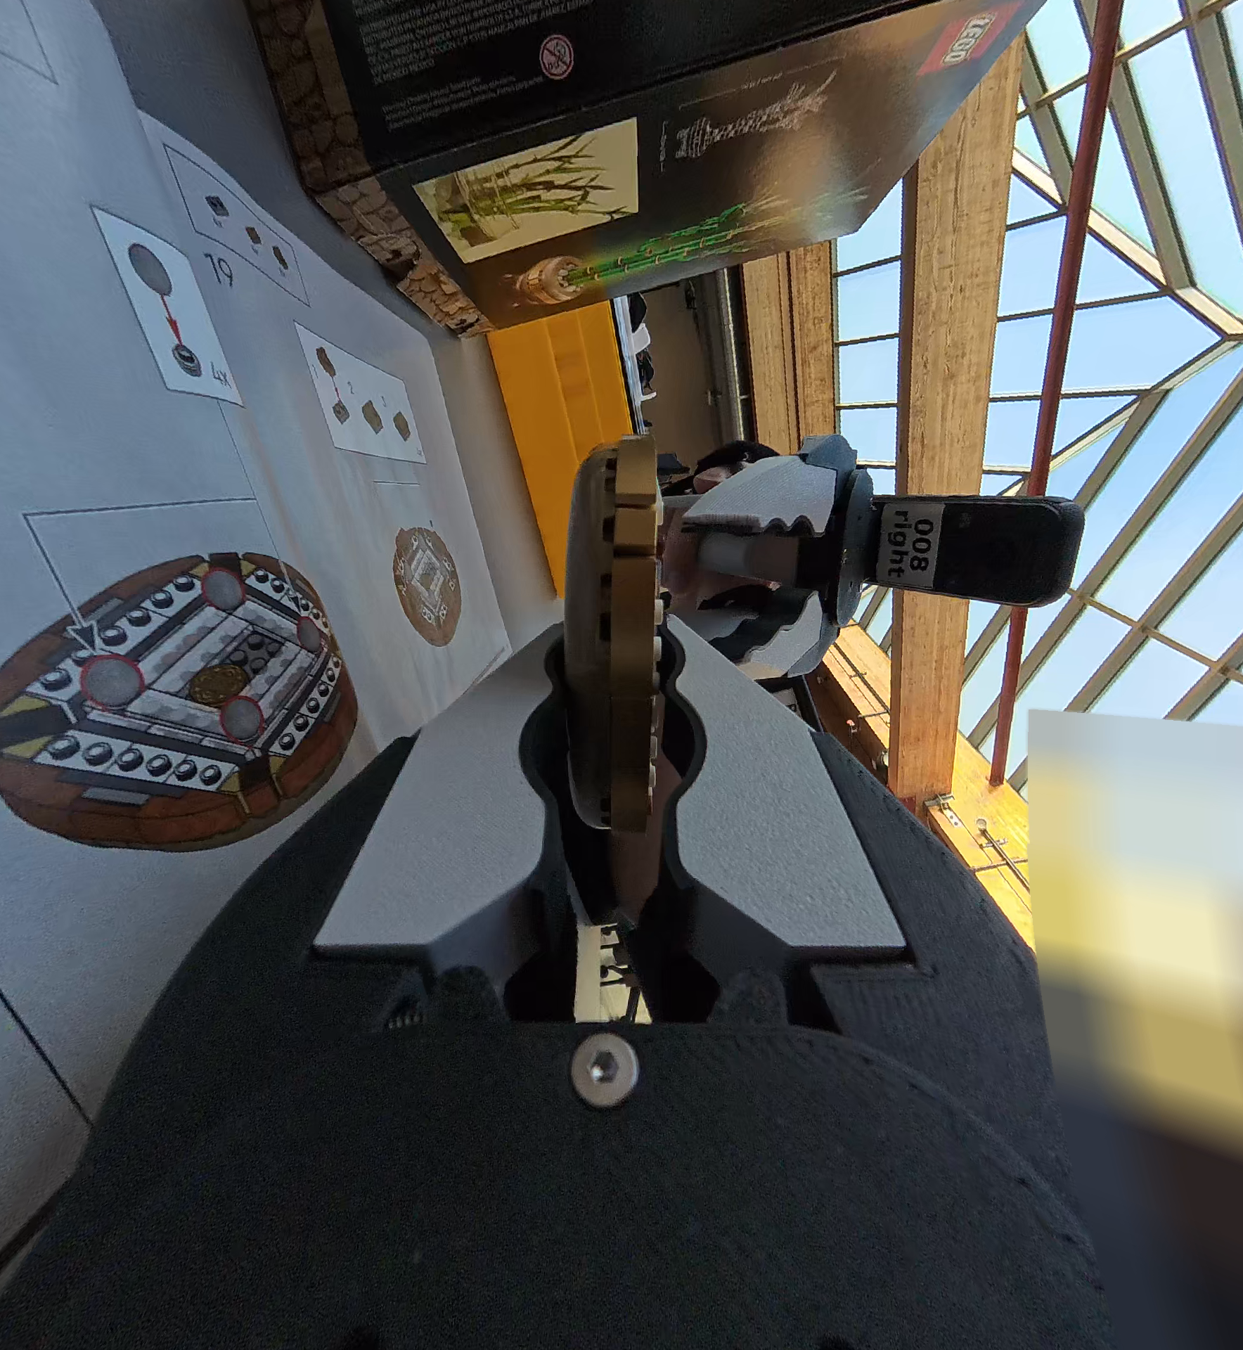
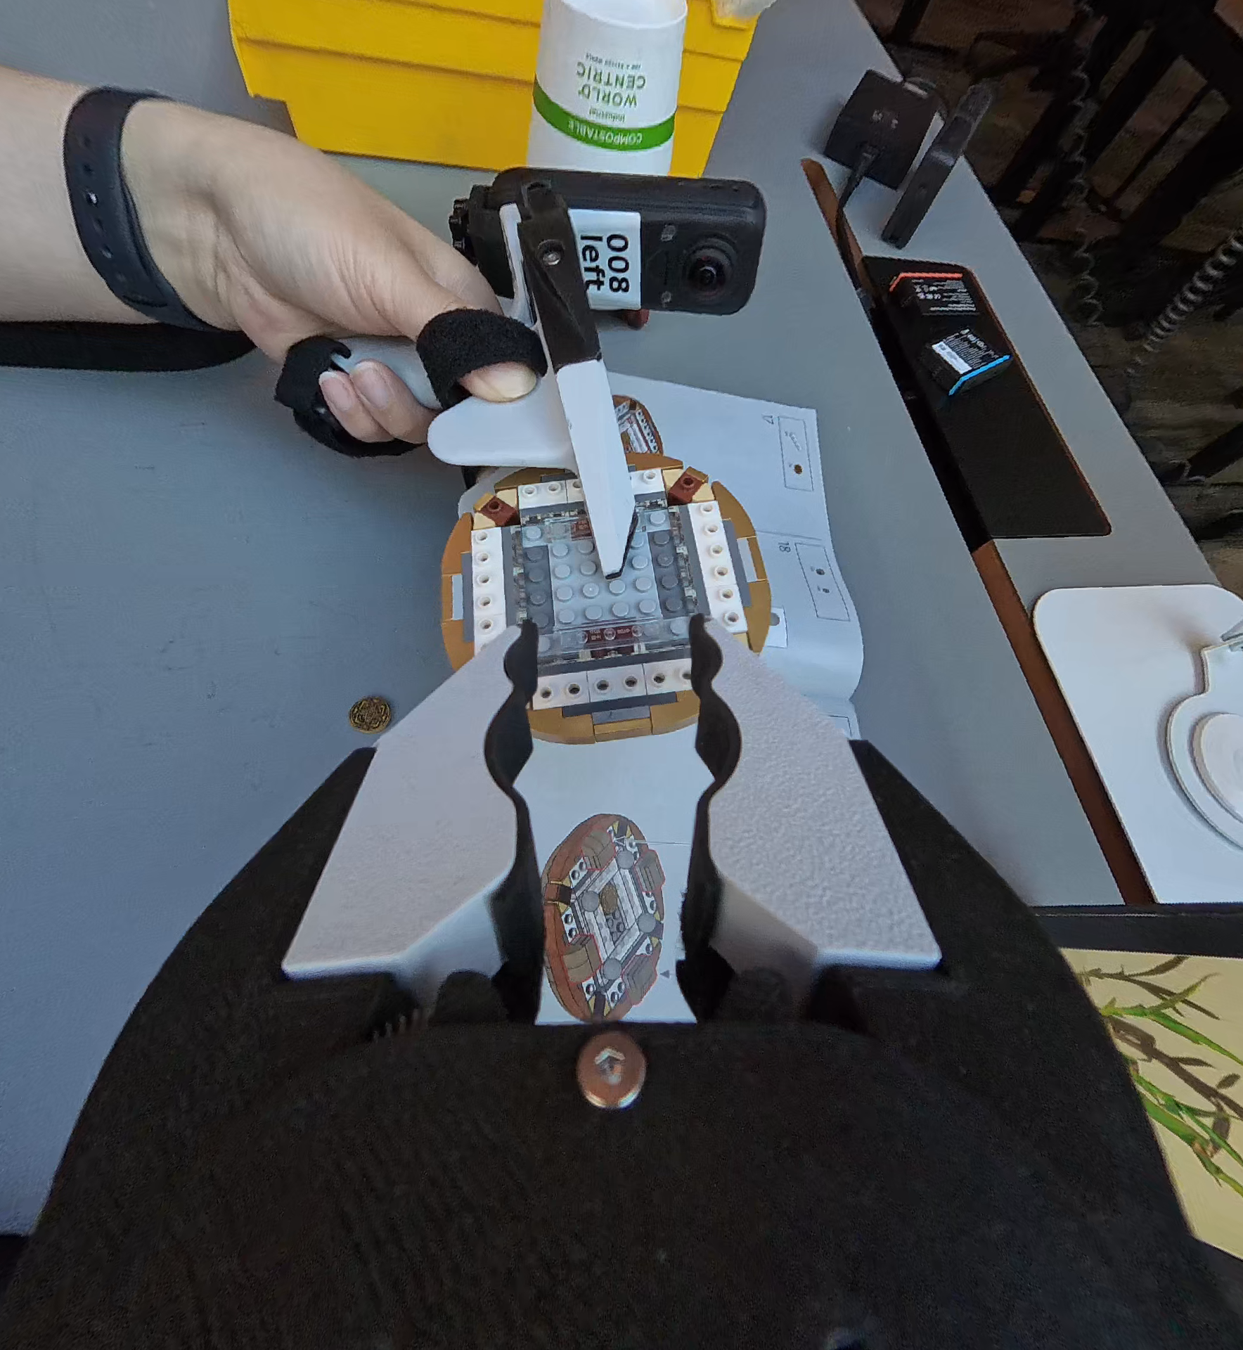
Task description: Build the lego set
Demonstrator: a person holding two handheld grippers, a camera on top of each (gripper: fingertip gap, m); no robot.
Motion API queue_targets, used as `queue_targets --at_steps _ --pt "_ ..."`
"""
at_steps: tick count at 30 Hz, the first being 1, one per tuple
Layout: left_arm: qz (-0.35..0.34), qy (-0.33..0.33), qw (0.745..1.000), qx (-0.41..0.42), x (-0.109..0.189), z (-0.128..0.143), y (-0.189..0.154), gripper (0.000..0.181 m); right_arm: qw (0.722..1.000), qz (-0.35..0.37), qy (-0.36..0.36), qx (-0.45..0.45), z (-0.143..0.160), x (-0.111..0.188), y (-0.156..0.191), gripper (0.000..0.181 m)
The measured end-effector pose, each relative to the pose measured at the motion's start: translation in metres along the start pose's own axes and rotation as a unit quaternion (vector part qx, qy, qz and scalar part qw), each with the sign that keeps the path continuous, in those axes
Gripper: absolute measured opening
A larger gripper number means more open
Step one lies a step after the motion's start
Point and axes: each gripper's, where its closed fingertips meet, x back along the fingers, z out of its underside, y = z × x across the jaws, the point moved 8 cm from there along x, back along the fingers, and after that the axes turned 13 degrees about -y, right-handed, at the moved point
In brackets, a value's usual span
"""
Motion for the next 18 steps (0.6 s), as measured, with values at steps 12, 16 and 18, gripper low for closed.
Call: queue_targets --at_steps 12,16,18 --pt "0.002 -0.021 0.999 -0.041 0.014 -0.014 -0.013 0.019 0.898 0.012 -0.058 -0.436 0.013 -0.015 -0.036 0.062" --pt "0.004 -0.022 0.999 -0.030 0.014 -0.014 -0.010 0.019 0.856 -0.022 -0.082 -0.509 0.022 -0.024 -0.037 0.049" --pt "0.003 -0.018 0.999 -0.032 0.013 -0.013 -0.010 0.019 0.854 -0.018 -0.073 -0.515 0.029 -0.026 -0.038 0.044"
